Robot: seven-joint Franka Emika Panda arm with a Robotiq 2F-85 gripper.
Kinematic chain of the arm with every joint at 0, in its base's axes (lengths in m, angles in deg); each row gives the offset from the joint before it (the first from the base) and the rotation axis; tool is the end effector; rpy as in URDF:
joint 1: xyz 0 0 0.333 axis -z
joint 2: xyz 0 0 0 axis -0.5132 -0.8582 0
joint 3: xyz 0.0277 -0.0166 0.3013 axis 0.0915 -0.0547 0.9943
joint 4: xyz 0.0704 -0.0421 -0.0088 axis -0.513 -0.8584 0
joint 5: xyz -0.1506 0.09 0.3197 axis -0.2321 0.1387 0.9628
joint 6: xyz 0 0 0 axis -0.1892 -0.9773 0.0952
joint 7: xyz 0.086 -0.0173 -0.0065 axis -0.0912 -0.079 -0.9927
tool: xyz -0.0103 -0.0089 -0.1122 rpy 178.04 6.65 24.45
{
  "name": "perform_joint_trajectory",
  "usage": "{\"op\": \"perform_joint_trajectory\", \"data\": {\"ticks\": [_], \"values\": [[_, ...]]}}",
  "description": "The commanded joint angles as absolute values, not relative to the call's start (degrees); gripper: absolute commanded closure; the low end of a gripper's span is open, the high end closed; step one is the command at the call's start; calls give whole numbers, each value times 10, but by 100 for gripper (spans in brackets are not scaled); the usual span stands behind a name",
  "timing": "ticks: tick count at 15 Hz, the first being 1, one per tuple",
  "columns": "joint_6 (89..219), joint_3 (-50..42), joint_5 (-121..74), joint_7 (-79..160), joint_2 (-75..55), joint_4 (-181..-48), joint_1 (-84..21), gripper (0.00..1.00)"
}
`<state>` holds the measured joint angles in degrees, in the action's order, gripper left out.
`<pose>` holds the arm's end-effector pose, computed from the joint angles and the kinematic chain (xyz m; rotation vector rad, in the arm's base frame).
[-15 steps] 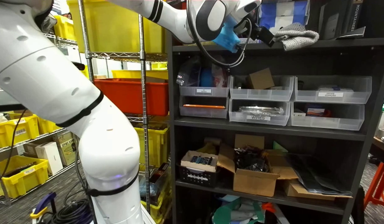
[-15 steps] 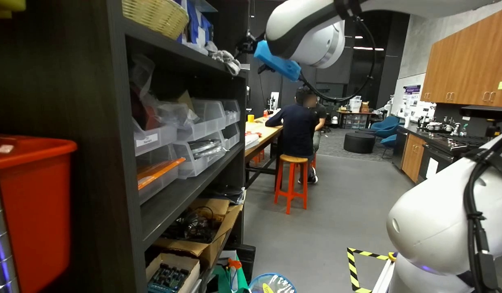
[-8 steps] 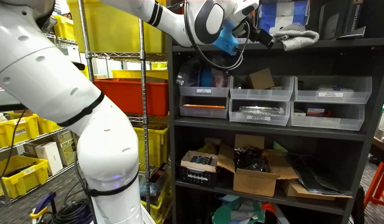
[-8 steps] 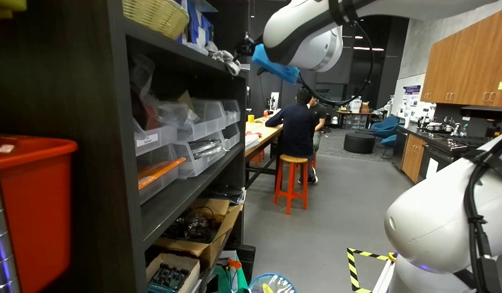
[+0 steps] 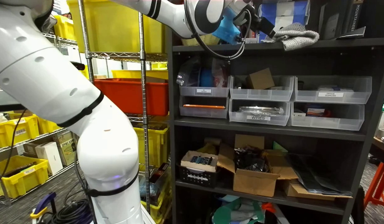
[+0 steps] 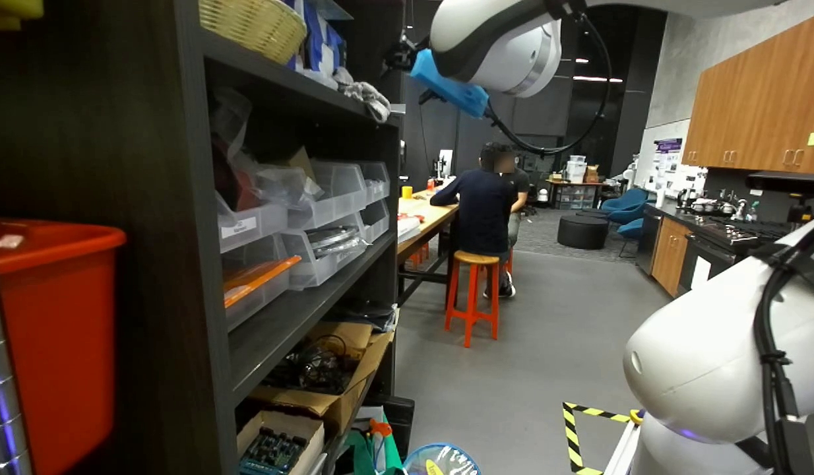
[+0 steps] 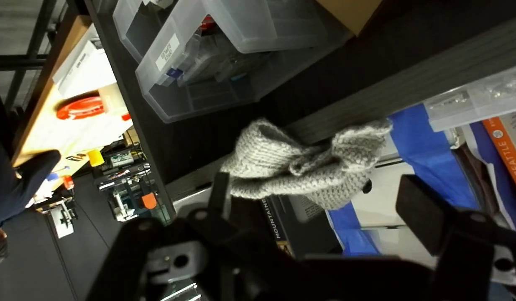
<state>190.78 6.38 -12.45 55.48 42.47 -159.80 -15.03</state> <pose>0.3840 -0.0596 0.6774 -2.3544 0.7436 -1.7175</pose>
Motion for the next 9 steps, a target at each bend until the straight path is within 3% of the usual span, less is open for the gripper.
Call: {"op": "perform_joint_trajectory", "data": {"ticks": [1, 6, 9], "values": [[1791, 32, -138, 530, 436, -1548, -161, 0], [1576, -12, -153, 482, 418, -1450, -192, 0], [1596, -14, -144, 491, 418, -1448, -203, 0]]}}
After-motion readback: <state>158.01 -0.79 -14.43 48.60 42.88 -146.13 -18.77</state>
